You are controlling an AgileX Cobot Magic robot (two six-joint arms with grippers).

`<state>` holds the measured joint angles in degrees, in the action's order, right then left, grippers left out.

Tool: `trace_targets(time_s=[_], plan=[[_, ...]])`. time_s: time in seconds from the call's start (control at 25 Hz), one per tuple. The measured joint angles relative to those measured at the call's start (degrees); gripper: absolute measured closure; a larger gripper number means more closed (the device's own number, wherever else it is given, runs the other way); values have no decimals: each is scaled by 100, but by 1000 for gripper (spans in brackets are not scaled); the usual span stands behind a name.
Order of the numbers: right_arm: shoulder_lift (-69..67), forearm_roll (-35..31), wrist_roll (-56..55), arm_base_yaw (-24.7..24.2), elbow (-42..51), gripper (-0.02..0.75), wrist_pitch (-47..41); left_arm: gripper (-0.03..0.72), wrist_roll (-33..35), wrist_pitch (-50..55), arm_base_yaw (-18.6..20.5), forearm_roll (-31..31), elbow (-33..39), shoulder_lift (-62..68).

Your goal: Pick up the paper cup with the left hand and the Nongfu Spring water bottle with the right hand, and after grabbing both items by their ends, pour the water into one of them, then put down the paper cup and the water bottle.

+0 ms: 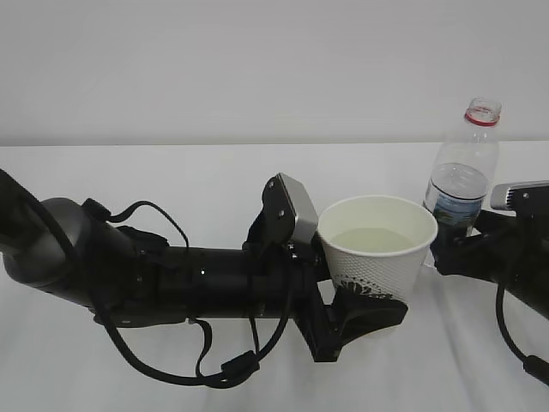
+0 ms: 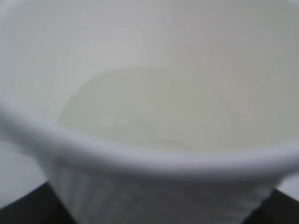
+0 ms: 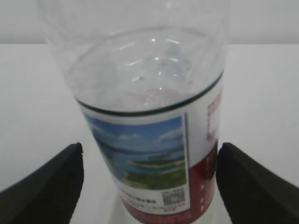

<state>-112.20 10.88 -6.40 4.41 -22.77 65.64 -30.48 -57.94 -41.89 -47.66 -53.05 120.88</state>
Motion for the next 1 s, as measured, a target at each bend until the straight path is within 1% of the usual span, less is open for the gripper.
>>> trace_targets(time_s=[0.2, 0.6, 0.88, 1.0], plan=[[255, 3, 0, 0, 220, 64, 0, 171, 0, 0, 0, 25, 0, 0], [1218, -17, 0, 0, 790, 66, 0, 171, 0, 0, 0, 802, 0, 0], [1790, -274, -24, 0, 1228, 75, 0, 171, 0, 0, 0, 879, 0, 0], [1901, -316, -167, 0, 1298, 76, 0, 171, 0, 0, 0, 1068, 0, 0]])
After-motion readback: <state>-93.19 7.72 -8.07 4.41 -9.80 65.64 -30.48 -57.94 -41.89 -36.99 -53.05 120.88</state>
